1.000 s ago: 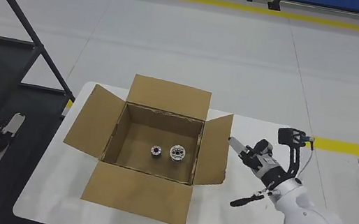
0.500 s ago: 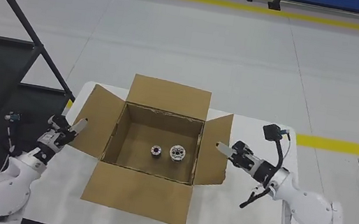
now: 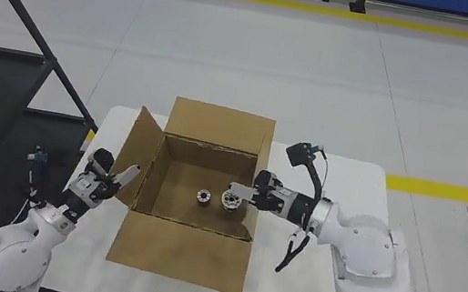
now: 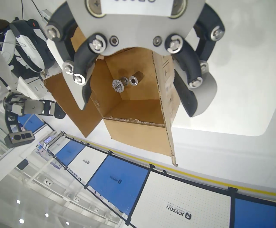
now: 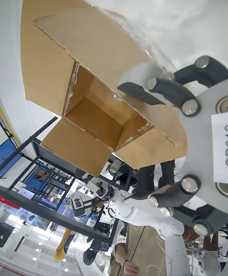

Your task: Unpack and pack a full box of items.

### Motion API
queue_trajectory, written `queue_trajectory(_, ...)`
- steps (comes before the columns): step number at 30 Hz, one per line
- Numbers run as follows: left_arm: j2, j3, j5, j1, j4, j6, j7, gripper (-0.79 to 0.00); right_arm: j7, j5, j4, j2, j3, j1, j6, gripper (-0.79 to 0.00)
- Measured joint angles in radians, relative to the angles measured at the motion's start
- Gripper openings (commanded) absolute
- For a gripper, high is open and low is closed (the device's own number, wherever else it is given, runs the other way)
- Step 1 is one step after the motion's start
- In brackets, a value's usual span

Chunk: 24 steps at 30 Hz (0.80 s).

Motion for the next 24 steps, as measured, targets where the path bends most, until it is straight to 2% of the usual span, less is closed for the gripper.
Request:
queue_trajectory(4,0.001,0.046,0.008,-0.034,0.03,-0.04,-0.044,0.0,-0.068,-0.06,0.085,-0.012,-0.108,0.076,0.069,0.0)
queue_trajectory(11,0.001,0.149,-0.015,-0.12,0.118,-0.097,-0.15,0.0,-0.168,-0.04,0.269,-0.037,-0.235,0.181,0.138,0.0)
queue_trajectory(17,0.0,0.18,-0.058,-0.143,0.145,-0.106,-0.162,0.0,-0.255,-0.017,0.364,-0.047,-0.261,0.219,0.153,0.0)
queue_trajectory(24,0.005,0.192,-0.137,-0.191,0.195,-0.081,-0.268,0.0,-0.272,0.011,0.418,-0.047,-0.257,0.235,0.163,0.0)
